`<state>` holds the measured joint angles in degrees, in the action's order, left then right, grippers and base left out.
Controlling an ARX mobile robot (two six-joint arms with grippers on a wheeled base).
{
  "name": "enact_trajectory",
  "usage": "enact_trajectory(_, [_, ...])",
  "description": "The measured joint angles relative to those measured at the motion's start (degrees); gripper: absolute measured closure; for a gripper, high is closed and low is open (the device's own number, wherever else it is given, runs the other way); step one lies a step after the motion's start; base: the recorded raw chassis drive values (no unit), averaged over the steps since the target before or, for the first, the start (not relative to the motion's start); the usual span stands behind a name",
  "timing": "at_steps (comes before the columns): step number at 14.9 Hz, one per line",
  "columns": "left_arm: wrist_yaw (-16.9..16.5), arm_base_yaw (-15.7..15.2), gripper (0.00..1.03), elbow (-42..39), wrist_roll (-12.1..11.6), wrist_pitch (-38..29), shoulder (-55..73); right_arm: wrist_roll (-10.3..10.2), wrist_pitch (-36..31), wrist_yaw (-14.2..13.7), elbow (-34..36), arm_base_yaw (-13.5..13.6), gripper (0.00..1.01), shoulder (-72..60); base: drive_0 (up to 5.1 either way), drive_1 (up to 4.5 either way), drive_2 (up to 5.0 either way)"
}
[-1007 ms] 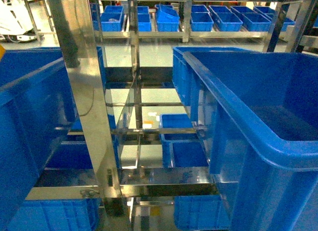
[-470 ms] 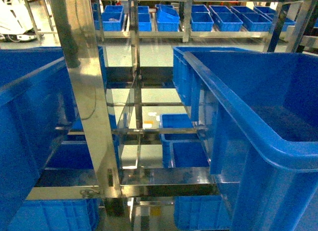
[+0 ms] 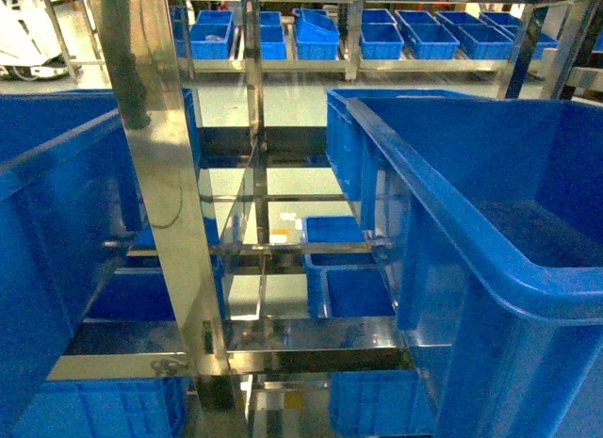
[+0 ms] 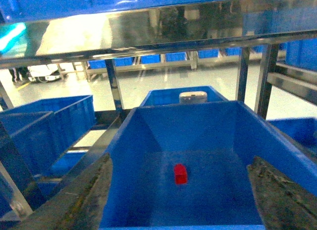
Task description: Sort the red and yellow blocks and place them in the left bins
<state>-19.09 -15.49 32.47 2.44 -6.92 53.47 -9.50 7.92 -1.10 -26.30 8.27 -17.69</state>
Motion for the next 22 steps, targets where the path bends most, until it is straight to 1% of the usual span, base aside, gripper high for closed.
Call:
enact_trajectory(1, [4.96,1.53,0.2,-5.64,-0.96,-12.26,-2.03,4.37,-1.27,0.42,3.48,-2.67,0.26,3.08,0.0,0.0,0.0])
enact_trajectory(2, [6.93,3.34,0.33,-11.28,-1.38,-18.84,-4.96,6.67,-2.21,0.59,6.69,-8.41,0.39,4.39,0.0,0.0,0.0])
enact_trajectory(3, [8.2,5.07,0.45,-14.47,-1.42,-21.51,-6.84,7.72,-2.78,0.42,9.38,-8.85,0.51,5.18,0.0,0.0,0.0])
enact_trajectory(4, [9.31,6.27,0.58,-16.59,-1.44,-21.84,-8.76,8.37,-3.72,1.31,11.52,-8.11,0.64,6.69,0.0,0.0,0.0])
enact_trajectory(5, [10.62,7.06,0.69,-18.51,-1.44,-21.84,-10.56,8.66,-4.48,1.09,12.72,-8.26,0.75,7.61,0.0,0.0,0.0])
enact_trajectory(7, [12.59,9.03,0.96,-22.27,-1.44,-21.4,-14.56,9.33,-5.46,1.09,15.98,-8.28,1.0,9.7,0.0,0.0,0.0])
enact_trajectory(8, [13.22,9.77,1.01,-23.37,-1.46,-20.96,-16.2,9.29,-5.84,1.09,17.14,-8.28,0.99,10.32,0.0,0.0,0.0])
enact_trajectory(9, [14.84,11.23,1.01,-24.61,-1.55,-20.15,-18.18,9.31,-6.19,1.11,18.34,-8.28,0.99,11.17,0.0,0.0,0.0])
enact_trajectory(10, [18.62,15.02,1.01,-25.77,-1.57,-19.28,-20.15,9.31,-6.54,1.11,19.1,-8.28,0.99,11.8,0.0,0.0,0.0])
enact_trajectory(11, [18.49,15.85,1.01,-26.58,-1.66,-18.67,-21.66,9.33,-6.6,1.16,19.69,-8.28,0.99,12.24,0.0,0.0,0.0])
enact_trajectory(12, [19.12,15.69,1.01,-27.26,-1.77,-17.84,-23.12,9.33,-6.82,1.09,20.39,-8.28,0.99,12.74,0.0,0.0,0.0])
enact_trajectory(18, [19.17,15.45,1.01,-30.36,-1.79,-11.23,-33.07,9.33,-7.48,1.11,23.37,-8.28,0.99,14.95,0.0,0.0,0.0])
enact_trajectory(19, [19.19,15.45,1.01,-31.63,-1.81,-11.91,-34.23,9.33,-7.89,1.11,24.0,-8.28,0.99,15.8,0.0,0.0,0.0])
enact_trajectory(20, [19.15,15.45,1.01,-31.63,-1.81,-10.69,-35.56,9.38,-7.39,1.31,25.49,-8.28,0.99,17.29,0.0,0.0,0.0])
enact_trajectory(22, [19.17,15.45,1.01,-31.63,-1.79,-8.17,-38.47,9.38,-8.0,1.09,25.51,-8.28,0.99,17.31,0.0,0.0,0.0])
